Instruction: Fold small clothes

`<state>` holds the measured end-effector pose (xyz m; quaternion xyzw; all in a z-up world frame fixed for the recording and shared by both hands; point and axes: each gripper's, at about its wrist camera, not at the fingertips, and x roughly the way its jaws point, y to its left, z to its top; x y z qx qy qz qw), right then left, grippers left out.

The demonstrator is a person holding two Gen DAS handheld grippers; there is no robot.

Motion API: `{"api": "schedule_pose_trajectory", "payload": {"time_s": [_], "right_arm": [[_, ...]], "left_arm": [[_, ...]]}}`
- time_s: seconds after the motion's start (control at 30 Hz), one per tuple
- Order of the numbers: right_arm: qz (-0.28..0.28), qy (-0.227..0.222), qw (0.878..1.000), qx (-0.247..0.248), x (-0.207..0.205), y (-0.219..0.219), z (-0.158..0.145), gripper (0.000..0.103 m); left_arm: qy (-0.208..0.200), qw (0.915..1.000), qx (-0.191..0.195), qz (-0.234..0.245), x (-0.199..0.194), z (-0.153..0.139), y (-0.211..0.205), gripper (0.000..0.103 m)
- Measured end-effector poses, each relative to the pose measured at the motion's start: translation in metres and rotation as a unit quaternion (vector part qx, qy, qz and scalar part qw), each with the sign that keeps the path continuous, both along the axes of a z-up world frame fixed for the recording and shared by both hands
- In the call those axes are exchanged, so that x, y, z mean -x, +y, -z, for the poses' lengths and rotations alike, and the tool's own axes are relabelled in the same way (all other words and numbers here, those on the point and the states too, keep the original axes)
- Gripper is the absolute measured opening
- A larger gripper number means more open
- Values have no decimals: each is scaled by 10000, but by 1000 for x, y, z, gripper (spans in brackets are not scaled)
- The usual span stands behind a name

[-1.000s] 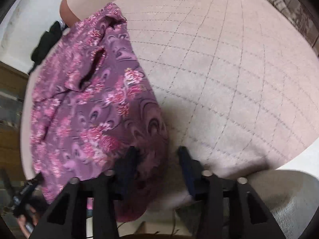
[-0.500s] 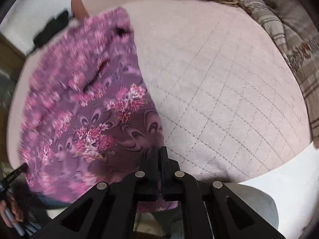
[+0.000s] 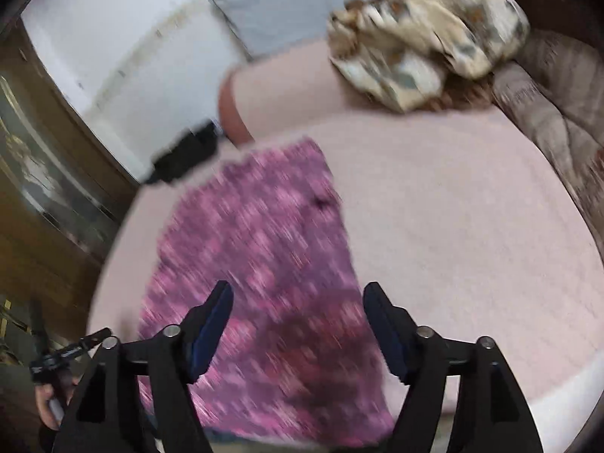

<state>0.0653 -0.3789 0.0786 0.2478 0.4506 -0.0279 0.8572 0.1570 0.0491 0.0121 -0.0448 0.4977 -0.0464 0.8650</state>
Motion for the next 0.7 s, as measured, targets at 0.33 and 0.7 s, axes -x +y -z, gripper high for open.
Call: {"api": "schedule_pose_trajectory", "payload": {"time_s": [0.33, 0.7], "right_arm": [[-300, -333, 9990, 41, -87, 20, -1, 83], [-733, 17, 9972, -123, -190, 21, 55, 83]], "left_arm": [[-765, 9964, -219, -281, -52, -28, -30, 79], [-905, 9920, -885, -11, -128, -2, -63, 80]]}}
